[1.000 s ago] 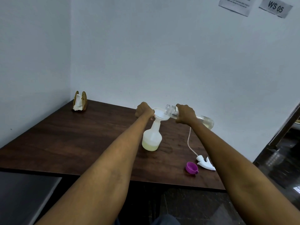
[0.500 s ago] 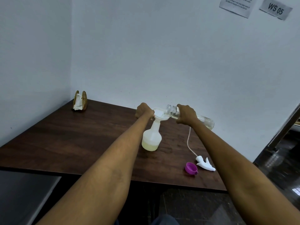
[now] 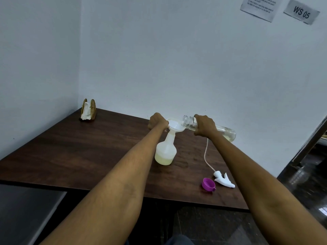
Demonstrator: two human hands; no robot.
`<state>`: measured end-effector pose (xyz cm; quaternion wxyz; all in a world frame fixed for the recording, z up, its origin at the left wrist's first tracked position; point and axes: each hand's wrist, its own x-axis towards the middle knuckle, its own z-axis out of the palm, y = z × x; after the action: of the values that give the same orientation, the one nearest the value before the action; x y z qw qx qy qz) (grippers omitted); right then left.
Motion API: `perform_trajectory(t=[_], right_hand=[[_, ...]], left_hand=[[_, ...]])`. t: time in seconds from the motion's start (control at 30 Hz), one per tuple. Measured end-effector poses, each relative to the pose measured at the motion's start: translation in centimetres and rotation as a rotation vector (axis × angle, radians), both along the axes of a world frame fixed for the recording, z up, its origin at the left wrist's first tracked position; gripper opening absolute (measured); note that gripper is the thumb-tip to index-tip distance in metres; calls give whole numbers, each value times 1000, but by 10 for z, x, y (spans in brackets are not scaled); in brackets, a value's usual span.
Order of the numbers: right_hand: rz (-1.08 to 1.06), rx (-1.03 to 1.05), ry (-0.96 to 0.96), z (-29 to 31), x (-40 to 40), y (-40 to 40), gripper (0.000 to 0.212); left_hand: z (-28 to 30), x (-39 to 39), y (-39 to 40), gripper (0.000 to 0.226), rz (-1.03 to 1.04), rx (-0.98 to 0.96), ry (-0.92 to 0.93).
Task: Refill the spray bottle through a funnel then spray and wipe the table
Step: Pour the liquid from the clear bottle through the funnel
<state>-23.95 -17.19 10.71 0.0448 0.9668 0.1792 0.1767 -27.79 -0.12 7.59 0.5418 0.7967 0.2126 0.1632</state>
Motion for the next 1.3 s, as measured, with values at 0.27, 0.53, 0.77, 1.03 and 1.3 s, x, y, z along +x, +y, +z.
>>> perform_trajectory(t=[0.27,0.53,0.77,1.03,1.3], right_hand=[[-1,-33,-11,0,0,-1,39],[-1,-20,-6,-3,2,-1,40],[0,-83,-35,-2,2,-1,31],[4,-103,-57,-1,3,-2,34],[-4,-91,-42,-3,3,0,31]], left_hand=[[2,-3,-1,19,-9,16,16],[2,-5,-2,11,-19,15,7],[4,-6,-2,22,-10,17,25],[2,-7,-3,19,-18,13,8],[1,-5,-3,11,-16,27,9]])
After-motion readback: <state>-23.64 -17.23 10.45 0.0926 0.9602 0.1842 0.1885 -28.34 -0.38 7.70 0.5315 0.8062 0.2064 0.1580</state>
